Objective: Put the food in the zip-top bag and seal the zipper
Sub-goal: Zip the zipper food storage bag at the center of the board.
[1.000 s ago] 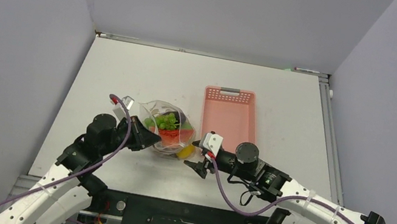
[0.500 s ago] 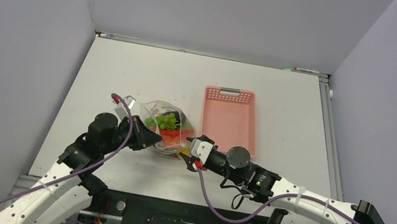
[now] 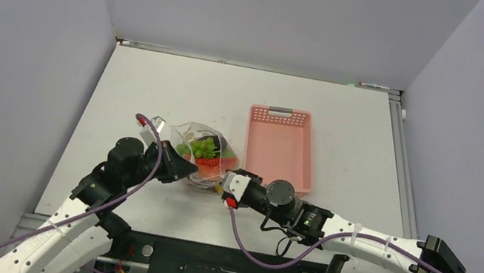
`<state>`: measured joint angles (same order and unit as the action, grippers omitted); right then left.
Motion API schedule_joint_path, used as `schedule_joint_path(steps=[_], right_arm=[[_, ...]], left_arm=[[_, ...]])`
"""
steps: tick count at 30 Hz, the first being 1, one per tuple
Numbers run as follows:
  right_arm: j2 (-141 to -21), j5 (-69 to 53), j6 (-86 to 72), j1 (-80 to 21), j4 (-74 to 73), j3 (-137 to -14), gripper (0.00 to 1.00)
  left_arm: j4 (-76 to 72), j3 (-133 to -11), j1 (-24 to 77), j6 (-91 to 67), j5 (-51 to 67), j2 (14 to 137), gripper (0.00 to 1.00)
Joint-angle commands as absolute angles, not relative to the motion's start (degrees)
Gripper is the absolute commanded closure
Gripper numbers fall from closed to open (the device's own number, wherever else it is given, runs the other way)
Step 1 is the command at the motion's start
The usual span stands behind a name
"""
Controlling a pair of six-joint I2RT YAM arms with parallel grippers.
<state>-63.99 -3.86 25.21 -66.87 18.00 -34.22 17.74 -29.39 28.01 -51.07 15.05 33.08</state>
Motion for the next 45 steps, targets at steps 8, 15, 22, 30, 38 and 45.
schedule_joint_path(steps=[8,15,22,30,38,45], right_arm=[[-65.6,-1.5,26.5,-67.4,22.7,-35.0,0.70],[-65.7,-1.1,26.9,-67.5,23.5,-34.8,0.81],[-65.5,-1.0,27.7,-67.5,22.2,-35.7,0.95],[-63.5,-2.4,28.5,-67.6,14.8,-40.0,0.95],[-63.3,-3.9,29.8,-67.6,6.2,-45.2,0.95],[-65.0,-5.7,30.0,-67.6,-2.7,-52.0,0.95]], left_arm=[[13.8,-31.9,27.8,-51.8,16.0,33.6,1.00],[13.7,-31.6,27.8,-51.8,16.0,33.5,1.00],[13.7,-31.8,27.8,-51.9,16.1,33.4,1.00],[17.5,-33.3,27.8,-50.8,14.5,31.9,0.88],[25.6,-39.1,27.8,-44.8,9.1,30.0,0.67],[32.1,-46.6,27.8,-36.9,5.3,31.2,0.59]])
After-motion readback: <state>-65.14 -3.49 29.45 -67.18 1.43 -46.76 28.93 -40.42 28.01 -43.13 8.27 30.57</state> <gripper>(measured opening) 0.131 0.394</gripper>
